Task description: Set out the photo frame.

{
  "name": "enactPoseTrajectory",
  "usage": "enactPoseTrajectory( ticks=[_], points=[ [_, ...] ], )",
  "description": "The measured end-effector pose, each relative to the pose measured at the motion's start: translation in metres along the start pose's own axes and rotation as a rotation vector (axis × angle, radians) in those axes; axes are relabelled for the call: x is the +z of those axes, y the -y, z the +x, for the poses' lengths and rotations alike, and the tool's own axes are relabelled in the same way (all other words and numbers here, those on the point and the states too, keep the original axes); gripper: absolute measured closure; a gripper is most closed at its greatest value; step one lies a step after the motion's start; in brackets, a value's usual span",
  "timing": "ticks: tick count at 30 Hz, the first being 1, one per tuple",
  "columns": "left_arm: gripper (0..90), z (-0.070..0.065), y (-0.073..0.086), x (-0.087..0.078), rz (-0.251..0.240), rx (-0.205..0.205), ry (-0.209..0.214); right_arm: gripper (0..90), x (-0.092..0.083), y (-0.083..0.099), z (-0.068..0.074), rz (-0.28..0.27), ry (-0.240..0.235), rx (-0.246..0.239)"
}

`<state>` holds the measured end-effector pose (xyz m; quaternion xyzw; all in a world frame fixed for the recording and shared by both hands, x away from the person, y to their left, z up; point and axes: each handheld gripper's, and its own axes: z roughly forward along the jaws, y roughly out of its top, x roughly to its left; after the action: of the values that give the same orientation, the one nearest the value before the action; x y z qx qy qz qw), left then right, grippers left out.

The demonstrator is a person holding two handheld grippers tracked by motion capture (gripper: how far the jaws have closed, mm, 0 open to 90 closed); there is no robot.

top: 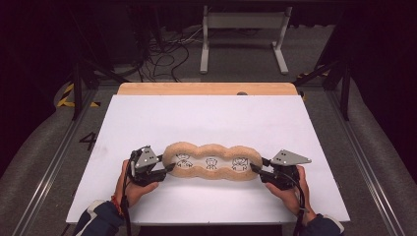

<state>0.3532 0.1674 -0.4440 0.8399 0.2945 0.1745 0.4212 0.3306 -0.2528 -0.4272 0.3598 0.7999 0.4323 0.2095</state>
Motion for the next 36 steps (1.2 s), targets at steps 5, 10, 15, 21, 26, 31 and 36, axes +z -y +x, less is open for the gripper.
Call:
enactPoseTrajectory(
  ticks=[5, 10, 15, 21, 26, 31, 36],
  points=[
    [54.4, -0.0035, 0.0016, -0.0013, -0.006, 0.012, -0.013, 62.6, 0.0039, -0.0013, -0.0023, -0.002, 0.0, -0.005],
    [54.2, -0.0037, 0.0018, -0.0009, -0.008, 0.02, -0.019, 62.6, 0.0047, -0.0004, -0.002, -0.005, 0.0, -0.003],
    [54.2, -0.0036, 0.0013, -0.0005, -0.006, 0.025, -0.024, 62.7, 0.0039, 0.0001, -0.0008, -0.005, 0.004, -0.001],
    [54.1, -0.0044, 0.0019, -0.0003, -0.011, 0.023, -0.026, 62.5, 0.0028, -0.0005, 0.0011, 0.001, 0.015, -0.008],
    [54.0, -0.0032, 0.0014, -0.0003, -0.009, 0.032, -0.023, 62.4, 0.0029, -0.0005, -0.0002, 0.0, 0.004, -0.008],
    [53.8, -0.0028, 0.0009, 0.0003, -0.01, 0.039, -0.025, 62.0, 0.0027, -0.0003, -0.0005, -0.001, 0.002, -0.01],
    [53.3, -0.0019, 0.001, 0.0008, -0.014, 0.047, -0.023, 59.3, 0.0015, -0.0008, 0.0002, 0.002, 0.0, -0.013]
  ],
)
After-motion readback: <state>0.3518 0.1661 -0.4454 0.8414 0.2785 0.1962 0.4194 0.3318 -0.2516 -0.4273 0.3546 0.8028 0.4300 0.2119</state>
